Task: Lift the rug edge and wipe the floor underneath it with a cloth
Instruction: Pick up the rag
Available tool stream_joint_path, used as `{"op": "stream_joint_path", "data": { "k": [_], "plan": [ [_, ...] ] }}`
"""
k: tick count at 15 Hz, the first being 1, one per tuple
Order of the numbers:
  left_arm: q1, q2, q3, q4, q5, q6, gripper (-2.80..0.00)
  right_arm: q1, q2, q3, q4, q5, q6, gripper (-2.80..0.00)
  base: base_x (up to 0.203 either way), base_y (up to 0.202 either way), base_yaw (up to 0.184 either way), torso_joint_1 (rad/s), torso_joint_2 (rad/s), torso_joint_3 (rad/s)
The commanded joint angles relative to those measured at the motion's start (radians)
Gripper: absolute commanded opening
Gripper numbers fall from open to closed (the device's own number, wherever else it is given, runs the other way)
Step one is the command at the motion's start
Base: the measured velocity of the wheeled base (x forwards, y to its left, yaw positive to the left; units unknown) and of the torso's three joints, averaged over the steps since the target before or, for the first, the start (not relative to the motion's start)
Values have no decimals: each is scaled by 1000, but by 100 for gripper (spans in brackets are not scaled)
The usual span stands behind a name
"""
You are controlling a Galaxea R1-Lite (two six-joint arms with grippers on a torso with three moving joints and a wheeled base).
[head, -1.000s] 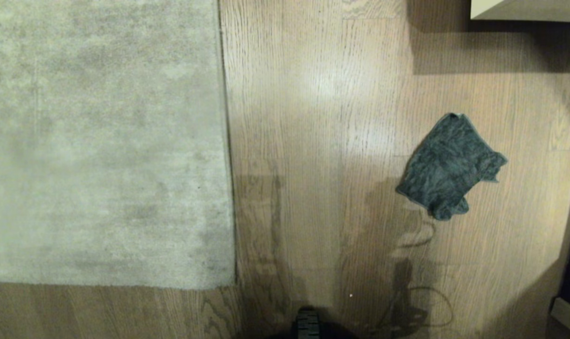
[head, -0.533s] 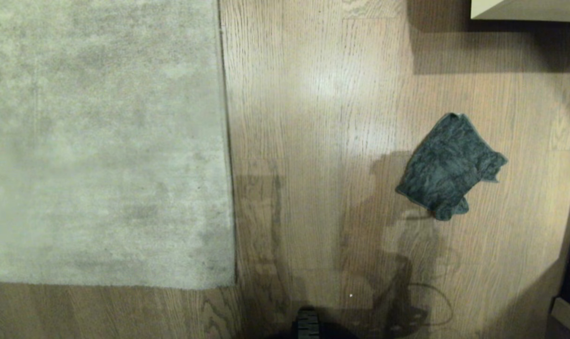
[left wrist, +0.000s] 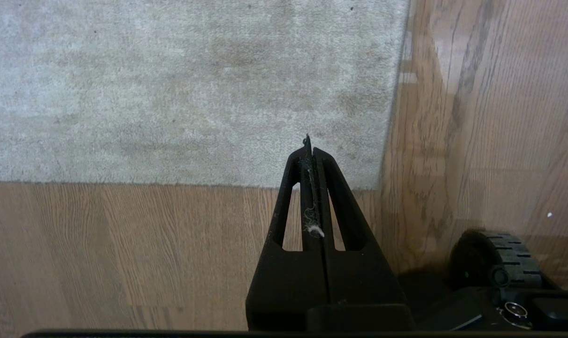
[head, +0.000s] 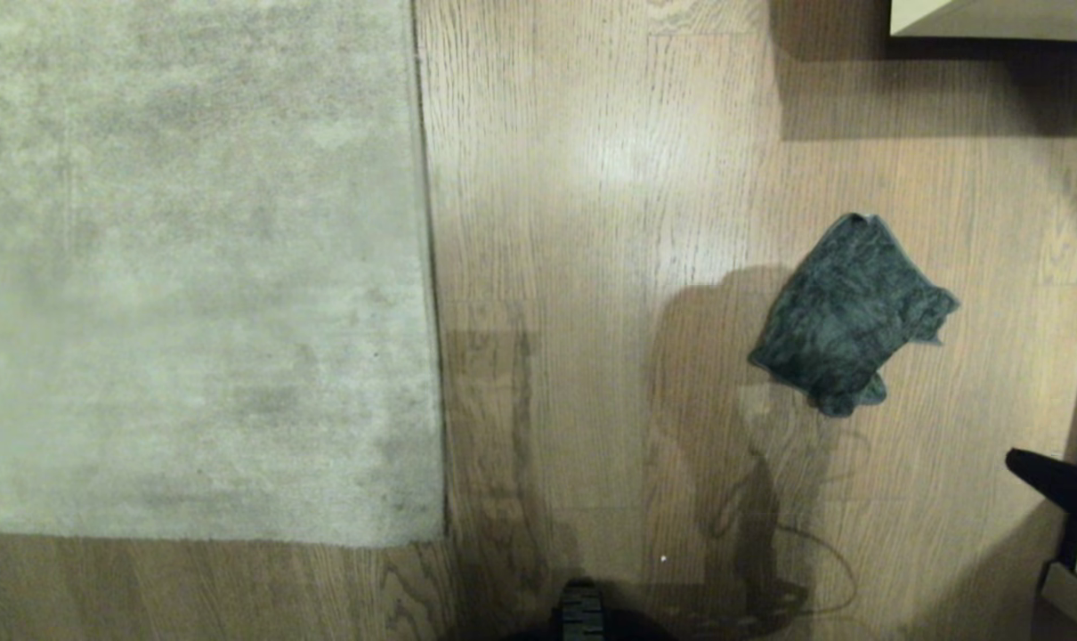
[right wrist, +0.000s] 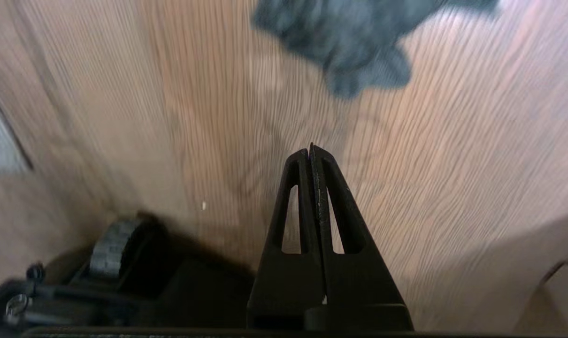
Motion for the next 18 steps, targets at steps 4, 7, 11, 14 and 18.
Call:
{"op": "stream_joint_path", "data": {
  "k": [4,7,11,14,18],
  "plan": [
    [-1,1,0,0,1,-1,-280,0,122,3,-10,2,-2,-280,0,0,0,0,0,0],
    [0,1,0,0,1,-1,-280,-1,149,9,-10,2,1,-280,0,0,0,0,0,0],
    [0,1,0,0,1,-1,-280,-7,200,43,-76,2,5,-280,0,0,0,0,0,0],
    [-1,1,0,0,1,-1,-280,-9,215,48,-90,2,7,-280,0,0,0,0,0,0],
    [-1,1,0,0,1,-1,-280,-9,243,51,-107,2,8,-280,0,0,0,0,0,0]
  ]
}}
